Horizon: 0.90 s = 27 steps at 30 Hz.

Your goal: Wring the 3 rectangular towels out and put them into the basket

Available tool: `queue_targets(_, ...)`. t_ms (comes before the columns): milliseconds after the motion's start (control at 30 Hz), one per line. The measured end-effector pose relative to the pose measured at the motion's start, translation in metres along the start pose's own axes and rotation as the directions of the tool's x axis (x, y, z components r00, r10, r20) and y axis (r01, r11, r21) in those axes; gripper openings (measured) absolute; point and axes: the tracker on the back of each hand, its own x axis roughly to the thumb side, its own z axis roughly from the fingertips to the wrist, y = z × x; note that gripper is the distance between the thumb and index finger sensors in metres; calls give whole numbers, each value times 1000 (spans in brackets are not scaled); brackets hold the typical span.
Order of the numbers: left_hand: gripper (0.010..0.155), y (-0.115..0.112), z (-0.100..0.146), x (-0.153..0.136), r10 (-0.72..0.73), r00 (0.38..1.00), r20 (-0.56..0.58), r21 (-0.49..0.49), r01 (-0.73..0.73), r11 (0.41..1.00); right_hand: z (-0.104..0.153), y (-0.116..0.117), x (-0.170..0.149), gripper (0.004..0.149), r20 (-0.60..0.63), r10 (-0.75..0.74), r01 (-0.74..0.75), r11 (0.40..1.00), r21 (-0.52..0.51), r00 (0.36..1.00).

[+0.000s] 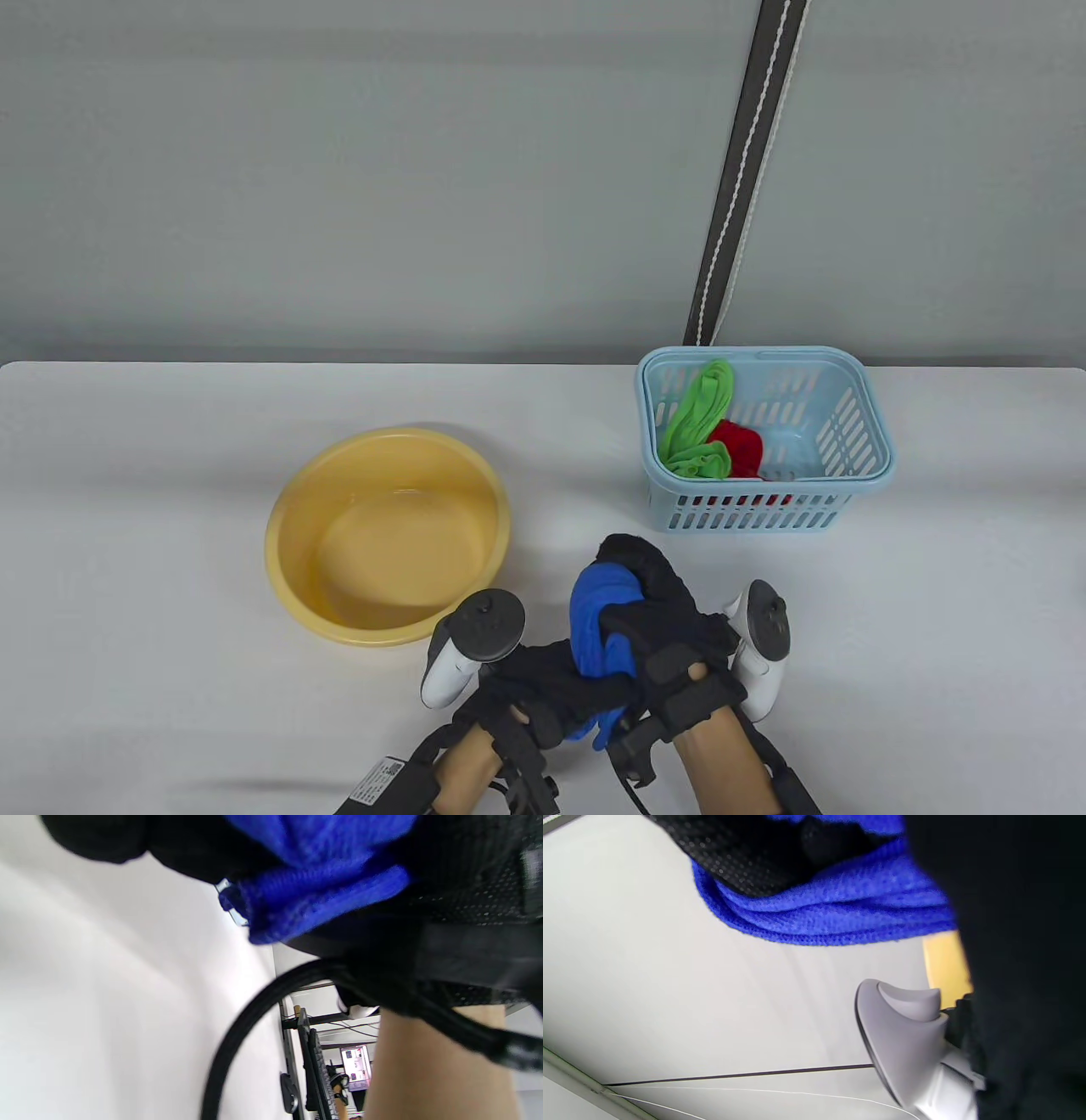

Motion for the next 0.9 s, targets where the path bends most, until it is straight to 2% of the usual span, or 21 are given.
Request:
queue_targets(233,57,7,4,0,8,999,36,-3,-8,1000,-1,5,0,59,20,7,-8,999,33,1000)
queue_targets(333,49,11,11,6,-27,997,69,50,23,998,0,6,1,59,27,-14,12,999,52,1000)
queue_targets(400,47,17,18,10,-48,996,80,124,38,992,0,7,3,60,34,-38,36,998,59,999)
queue_targets(567,43,29,30,12,-48,995,83,184,32,982,1,6,8,60,57,-36,32,997,72,998)
queue_targets(633,43,33,34,16,-88,993,73,244,68,967,1,5,9,61,61,-40,35,997,72,997)
queue_targets(767,48,37,41,27,-195,980,39,292,176,940,2,-2,14,62,77,-38,33,997,65,996)
queue_targets(867,49,40,47,40,-332,943,5,355,309,882,2,-9,17,64,84,-29,23,997,72,996)
queue_targets(900,48,42,50,45,-400,916,30,406,355,842,2,-12,17,65,89,-11,4,997,76,996)
